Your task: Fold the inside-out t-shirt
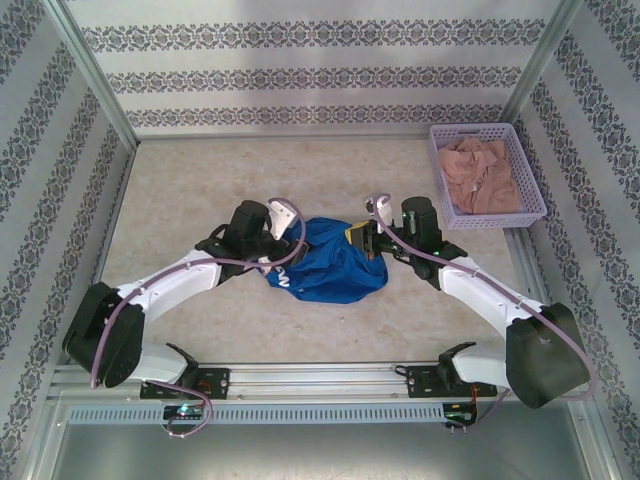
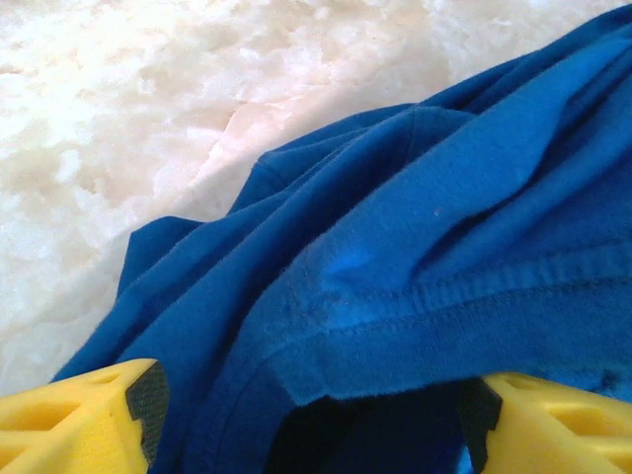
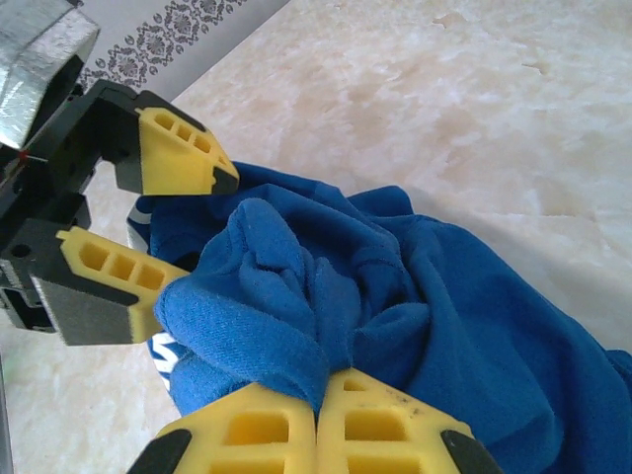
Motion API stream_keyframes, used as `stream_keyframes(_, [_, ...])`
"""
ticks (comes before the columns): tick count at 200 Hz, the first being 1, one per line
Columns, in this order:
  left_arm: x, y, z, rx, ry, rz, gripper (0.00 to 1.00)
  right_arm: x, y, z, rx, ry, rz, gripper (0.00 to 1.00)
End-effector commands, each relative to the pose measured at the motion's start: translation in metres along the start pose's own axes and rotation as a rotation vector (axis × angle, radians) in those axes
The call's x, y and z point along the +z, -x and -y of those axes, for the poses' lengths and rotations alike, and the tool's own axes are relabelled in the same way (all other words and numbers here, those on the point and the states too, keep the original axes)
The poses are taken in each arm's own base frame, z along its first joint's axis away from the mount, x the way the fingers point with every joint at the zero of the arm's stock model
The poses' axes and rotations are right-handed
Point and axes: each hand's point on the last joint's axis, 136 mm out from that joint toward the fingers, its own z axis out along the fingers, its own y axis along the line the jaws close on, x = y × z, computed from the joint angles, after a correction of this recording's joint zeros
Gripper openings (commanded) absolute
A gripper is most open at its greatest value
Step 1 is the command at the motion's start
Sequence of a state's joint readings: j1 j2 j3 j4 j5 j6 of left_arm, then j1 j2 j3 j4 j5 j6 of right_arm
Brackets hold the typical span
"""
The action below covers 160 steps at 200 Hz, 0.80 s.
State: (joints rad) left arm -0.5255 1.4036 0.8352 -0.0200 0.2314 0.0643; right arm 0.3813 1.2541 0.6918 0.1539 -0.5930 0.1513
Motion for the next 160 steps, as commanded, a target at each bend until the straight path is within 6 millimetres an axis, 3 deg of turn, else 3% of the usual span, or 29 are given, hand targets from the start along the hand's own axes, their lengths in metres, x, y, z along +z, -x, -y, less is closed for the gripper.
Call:
stream_keyframes(1, [0.004,0.016,0.003,0.072,-0.002,0.023,0.74,-0.004,0.018,-0.004,-0.030,0.021,0.040,0.00])
stream_keyframes(30, [0.009,0.030,0.008,0.067,-0.041,0.054,0.49,-0.004,0.019,-0.004,-0.034,0.015,0.040,0.00])
stream_keyframes(41, [0.010,0.034,0.011,0.065,-0.061,0.062,0.37,-0.004,0.021,-0.004,-0.035,0.016,0.043,0.00])
stream_keyframes(54, [0.012,0.039,0.014,0.058,-0.077,0.066,0.17,-0.004,0.025,-0.003,-0.035,0.013,0.048,0.00])
stream_keyframes(73, [0.010,0.050,0.016,0.020,-0.096,0.079,0.00,-0.003,0.032,0.003,-0.022,-0.020,0.051,0.00])
stream_keyframes(96, [-0.005,0.068,0.016,-0.063,-0.095,0.126,0.00,-0.001,0.040,0.023,0.017,-0.136,0.029,0.02])
stream_keyframes(114, [-0.025,0.086,0.015,-0.160,-0.085,0.180,0.00,-0.010,0.042,0.057,0.082,-0.357,-0.025,0.16])
stream_keyframes(128, [-0.040,0.096,0.015,-0.250,-0.086,0.213,0.00,-0.021,0.044,0.073,0.079,-0.485,-0.083,0.28])
stream_keyframes(142, [-0.049,0.101,0.016,-0.316,-0.091,0.213,0.00,-0.030,0.051,0.074,0.018,-0.574,-0.113,0.40])
stream_keyframes(160, [-0.057,0.100,0.014,-0.371,-0.076,0.193,0.00,-0.037,0.058,0.060,-0.088,-0.602,-0.113,0.49])
